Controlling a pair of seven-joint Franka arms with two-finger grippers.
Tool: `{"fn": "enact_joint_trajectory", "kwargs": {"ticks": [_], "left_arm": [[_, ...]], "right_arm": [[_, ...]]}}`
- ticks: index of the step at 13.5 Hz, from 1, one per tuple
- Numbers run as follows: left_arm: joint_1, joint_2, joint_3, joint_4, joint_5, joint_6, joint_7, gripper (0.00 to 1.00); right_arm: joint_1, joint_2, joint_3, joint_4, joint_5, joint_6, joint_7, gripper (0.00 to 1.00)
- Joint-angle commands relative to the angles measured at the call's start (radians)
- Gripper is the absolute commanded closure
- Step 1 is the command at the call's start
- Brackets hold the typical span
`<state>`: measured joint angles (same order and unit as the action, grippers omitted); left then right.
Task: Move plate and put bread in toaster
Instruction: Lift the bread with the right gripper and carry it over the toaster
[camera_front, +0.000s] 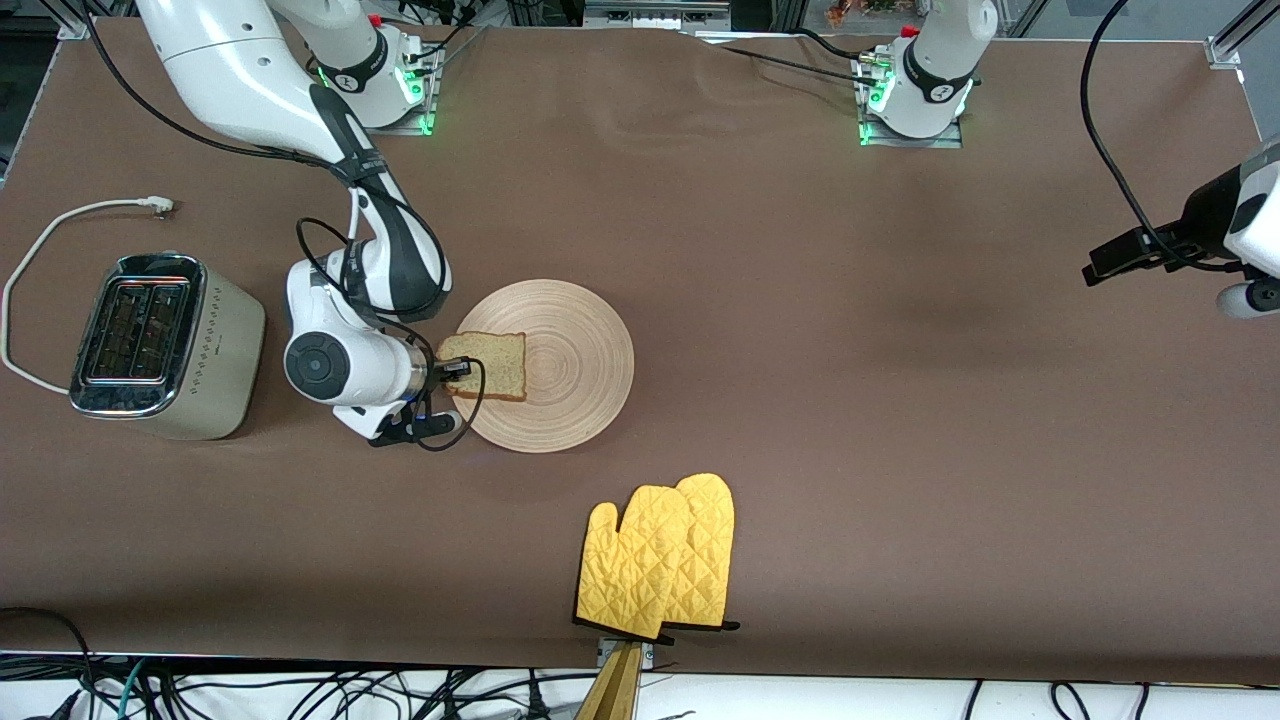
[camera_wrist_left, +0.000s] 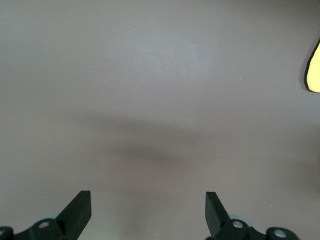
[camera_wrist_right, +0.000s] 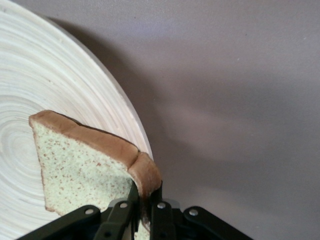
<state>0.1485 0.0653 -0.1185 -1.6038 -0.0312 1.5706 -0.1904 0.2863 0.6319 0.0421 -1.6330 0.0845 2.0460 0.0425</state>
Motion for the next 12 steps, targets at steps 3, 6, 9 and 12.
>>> {"fn": "enact_joint_trajectory", "kwargs": {"ticks": [3, 6, 9, 12], "left_arm": [[-0.004, 0.019, -0.043, 0.031, 0.008, -0.035, -0.001, 0.0], [-0.007, 0.013, -0.027, 0.054, 0.007, -0.037, 0.003, 0.0], [-0.07, 0.005, 0.008, 0.053, 0.008, -0.037, 0.002, 0.0], [-0.084, 0.001, 0.031, 0.051, 0.008, -0.037, 0.003, 0.0]], "right_arm": [[0.05, -0.018, -0.005, -0.001, -0.158, -0.015, 0.014, 1.0], [0.037, -0.024, -0.019, 0.039, -0.163, -0.036, 0.001, 1.0], [0.017, -0.037, -0.063, 0.186, -0.151, -0.191, -0.006, 1.0], [-0.042, -0.037, -0.076, 0.317, -0.152, -0.343, -0.007, 1.0]]}}
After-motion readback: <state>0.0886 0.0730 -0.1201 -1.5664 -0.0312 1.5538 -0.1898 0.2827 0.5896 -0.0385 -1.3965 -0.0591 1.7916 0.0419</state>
